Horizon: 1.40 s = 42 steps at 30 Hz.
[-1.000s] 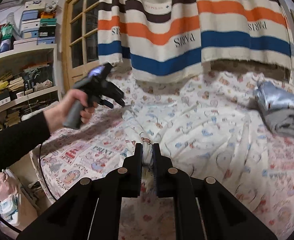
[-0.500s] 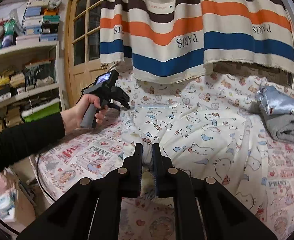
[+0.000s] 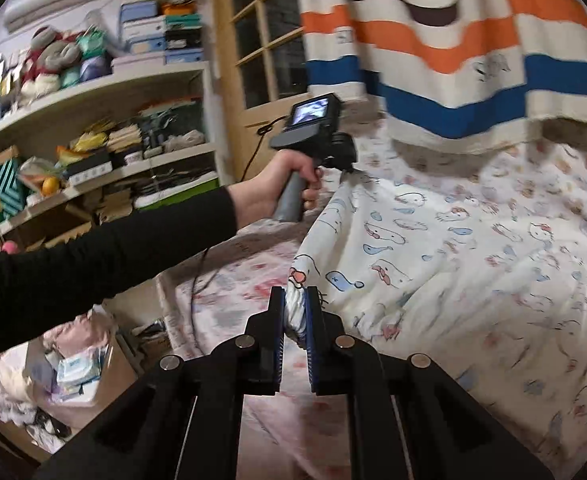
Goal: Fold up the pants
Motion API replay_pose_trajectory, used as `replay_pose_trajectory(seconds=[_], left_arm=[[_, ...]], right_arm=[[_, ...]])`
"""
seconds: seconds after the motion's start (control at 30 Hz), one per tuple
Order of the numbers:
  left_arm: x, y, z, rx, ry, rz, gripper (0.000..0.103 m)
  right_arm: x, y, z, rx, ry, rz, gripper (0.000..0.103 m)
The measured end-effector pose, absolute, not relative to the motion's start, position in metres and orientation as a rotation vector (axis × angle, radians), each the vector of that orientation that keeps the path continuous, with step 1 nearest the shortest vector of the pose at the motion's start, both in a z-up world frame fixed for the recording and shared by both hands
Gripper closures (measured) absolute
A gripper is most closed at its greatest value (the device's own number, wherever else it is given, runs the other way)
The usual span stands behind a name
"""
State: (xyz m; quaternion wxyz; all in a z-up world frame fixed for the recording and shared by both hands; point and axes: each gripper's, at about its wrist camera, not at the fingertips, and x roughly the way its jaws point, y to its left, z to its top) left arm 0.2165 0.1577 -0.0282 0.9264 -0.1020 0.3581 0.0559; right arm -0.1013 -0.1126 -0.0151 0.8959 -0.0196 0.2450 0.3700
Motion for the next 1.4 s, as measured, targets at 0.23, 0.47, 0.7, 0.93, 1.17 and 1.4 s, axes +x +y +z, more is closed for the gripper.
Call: replay_pose_trajectory(seconds=[0.23,0.47,0.7,0.93,1.17,1.4], left_arm=[[0.196,0.195,-0.034,-0.252,0.753,0.135,0.099],[0.183,0.198,-0.009,-0.294,0.716,0.020,0.099],[0.192,0.121,0.052,-0.192,0.602,-0.062,0.099],[0.232,0.010,0.084,-0.147,0.583,-0.221,0.099],[0.245,-0.129,0.071,-0.084,0.616,-0.424,0.099],[0.235,-0.246,0.065,-0.007,0.651,-0.555,0.099]], right_arm=[[-0.127,-0.072,-0.014,-0.087,0.496,0.851,0.094],[-0.120,-0.093,-0.009,-0.049,0.437,0.660,0.094],[-0.123,-0.138,-0.008,-0.025,0.367,0.419,0.094],[-0.140,-0.182,-0.021,-0.032,0.400,0.280,0.094],[-0.166,-0.230,-0.025,-0.005,0.405,0.144,0.094],[-0.184,-0.241,-0.029,-0.020,0.407,0.114,0.094]])
